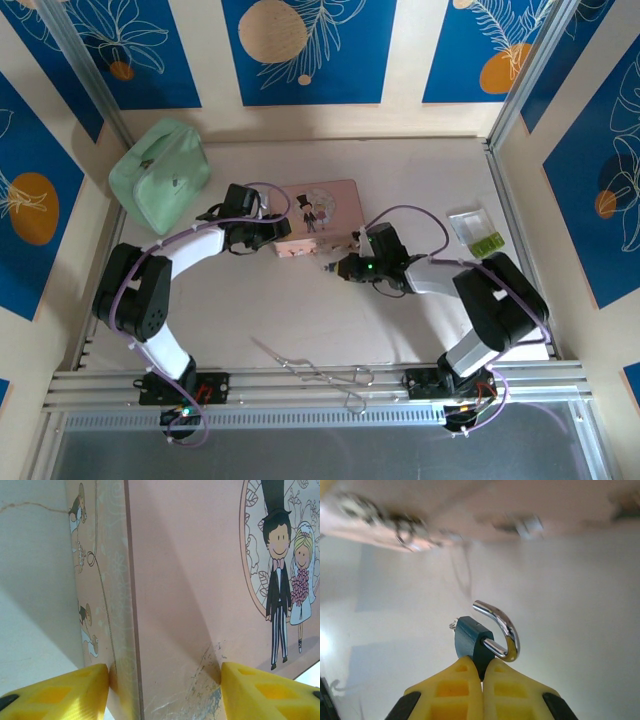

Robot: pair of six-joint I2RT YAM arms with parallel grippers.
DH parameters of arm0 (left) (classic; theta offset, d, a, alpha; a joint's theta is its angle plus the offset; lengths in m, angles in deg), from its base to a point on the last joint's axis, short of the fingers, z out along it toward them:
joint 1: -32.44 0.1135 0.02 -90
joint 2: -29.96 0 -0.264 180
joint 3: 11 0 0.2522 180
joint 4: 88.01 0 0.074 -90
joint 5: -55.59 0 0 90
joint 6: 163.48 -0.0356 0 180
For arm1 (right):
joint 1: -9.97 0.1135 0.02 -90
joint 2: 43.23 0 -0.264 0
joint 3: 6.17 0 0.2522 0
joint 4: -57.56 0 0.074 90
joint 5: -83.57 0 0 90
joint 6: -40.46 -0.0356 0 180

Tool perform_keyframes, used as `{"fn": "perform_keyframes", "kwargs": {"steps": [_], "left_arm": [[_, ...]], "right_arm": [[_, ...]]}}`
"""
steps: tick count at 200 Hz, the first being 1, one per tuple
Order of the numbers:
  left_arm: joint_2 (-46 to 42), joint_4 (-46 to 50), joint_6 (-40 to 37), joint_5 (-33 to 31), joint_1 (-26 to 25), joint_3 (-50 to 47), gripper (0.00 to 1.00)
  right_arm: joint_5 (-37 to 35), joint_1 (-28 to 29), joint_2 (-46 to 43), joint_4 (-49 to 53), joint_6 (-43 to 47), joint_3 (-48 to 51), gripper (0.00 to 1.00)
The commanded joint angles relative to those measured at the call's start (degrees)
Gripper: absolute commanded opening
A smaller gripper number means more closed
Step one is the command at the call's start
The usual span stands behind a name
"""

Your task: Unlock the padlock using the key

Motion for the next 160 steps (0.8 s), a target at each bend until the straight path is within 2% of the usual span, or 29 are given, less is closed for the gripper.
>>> {"fn": "perform_keyframes", "kwargs": {"steps": [1,35,70,115,160], "left_arm": [[2.3,1.9,-1.6,0.0,0.3,-0.1,0.60],[1.0,1.2,-0.6,0.5,0.3,0.1,0.62],[-1.2,2.4,-1.0,-0.2,0.3,1.0,0.66],[-5.0,5.6,-1.9,-1.9,0.2,2.7,0.66],[-10.9,8.8,-3.9,-4.2,0.3,2.7,0.66]], "right_arm": [[0.2,-0.1,-5.7,15.1,2.5,0.7,0.00],[0.1,0.0,-16.4,28.5,4.5,-1.9,0.00],[3.2,0.1,-23.8,42.1,6.3,-7.9,0.00],[7.0,0.4,-26.9,53.6,7.7,-14.4,0.00],[12.6,0.6,-24.7,58.5,7.9,-17.6,0.00]]}}
